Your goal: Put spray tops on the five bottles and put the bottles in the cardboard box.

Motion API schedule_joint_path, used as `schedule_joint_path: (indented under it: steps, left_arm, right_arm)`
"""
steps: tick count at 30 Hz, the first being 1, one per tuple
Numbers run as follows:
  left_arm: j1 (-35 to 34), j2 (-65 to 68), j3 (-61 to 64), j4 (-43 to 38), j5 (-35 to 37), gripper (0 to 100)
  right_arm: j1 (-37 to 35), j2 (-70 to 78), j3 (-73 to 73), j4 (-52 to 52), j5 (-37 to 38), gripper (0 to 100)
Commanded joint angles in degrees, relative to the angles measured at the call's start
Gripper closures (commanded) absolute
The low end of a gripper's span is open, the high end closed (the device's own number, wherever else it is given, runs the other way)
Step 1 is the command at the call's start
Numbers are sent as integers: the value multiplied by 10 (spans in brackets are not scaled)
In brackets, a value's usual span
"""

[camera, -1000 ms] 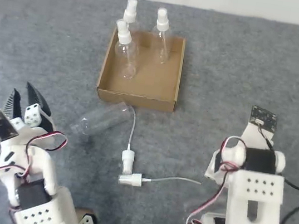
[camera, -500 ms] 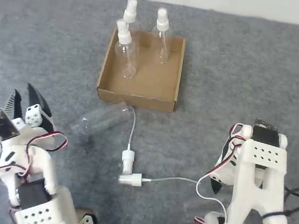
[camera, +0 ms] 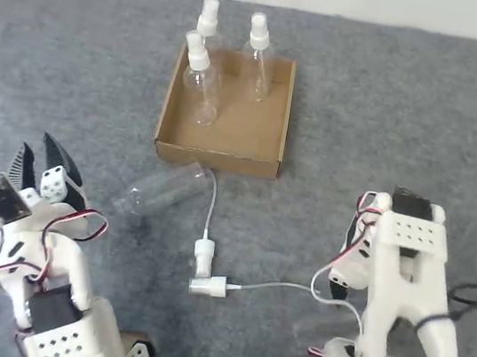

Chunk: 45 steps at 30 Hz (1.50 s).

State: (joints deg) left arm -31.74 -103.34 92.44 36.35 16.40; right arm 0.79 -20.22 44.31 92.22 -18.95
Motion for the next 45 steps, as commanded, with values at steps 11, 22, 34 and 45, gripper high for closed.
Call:
schedule_joint_path:
  steps: [11,22,34,45]
  left_arm:
    - [-4,-10,-7,-1,-4,895]
    - [-4,-10,-7,-1,-4,895]
    - [-4,-10,-7,-1,-4,895]
    - [-4,-10,-6,-1,-4,895]
  right_arm:
    - [-7,175,-19,-84,-4,738]
    - [-62,150,-24,-111,29,738]
    - [-264,-3,-24,-115,25,738]
    - [-298,-212,-24,-41,174,738]
